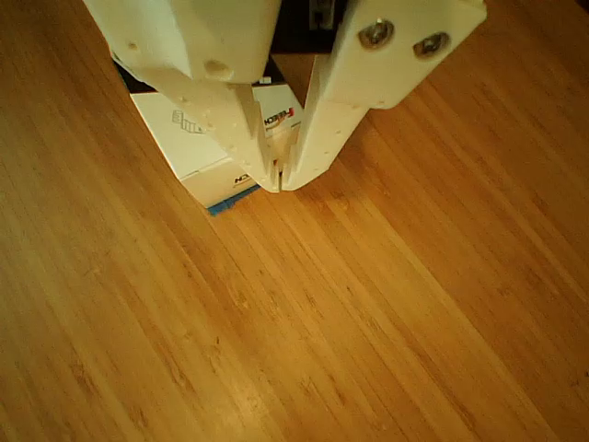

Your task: Push the box on top of the target

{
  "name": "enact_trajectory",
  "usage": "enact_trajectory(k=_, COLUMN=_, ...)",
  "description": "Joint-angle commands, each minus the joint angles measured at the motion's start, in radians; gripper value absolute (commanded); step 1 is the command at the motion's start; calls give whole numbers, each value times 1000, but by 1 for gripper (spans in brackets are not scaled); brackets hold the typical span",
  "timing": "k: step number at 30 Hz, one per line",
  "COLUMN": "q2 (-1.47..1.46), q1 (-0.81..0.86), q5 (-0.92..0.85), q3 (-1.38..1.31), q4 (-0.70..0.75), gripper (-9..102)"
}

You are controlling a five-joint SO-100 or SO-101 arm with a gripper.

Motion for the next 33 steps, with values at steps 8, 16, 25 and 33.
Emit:
enact_trajectory(k=8, q2=106, q1=-3, q5=-11, q3=-23, q4=26, gripper=0)
enact_trajectory(k=16, q2=104, q1=-6, q5=-11, q3=-28, q4=29, gripper=0)
enact_trajectory(k=25, q2=114, q1=-5, q5=15, q3=-71, q4=46, gripper=0)
enact_trajectory(k=33, q2=218, q1=-23, q5=133, q3=-71, q4=75, gripper=0)
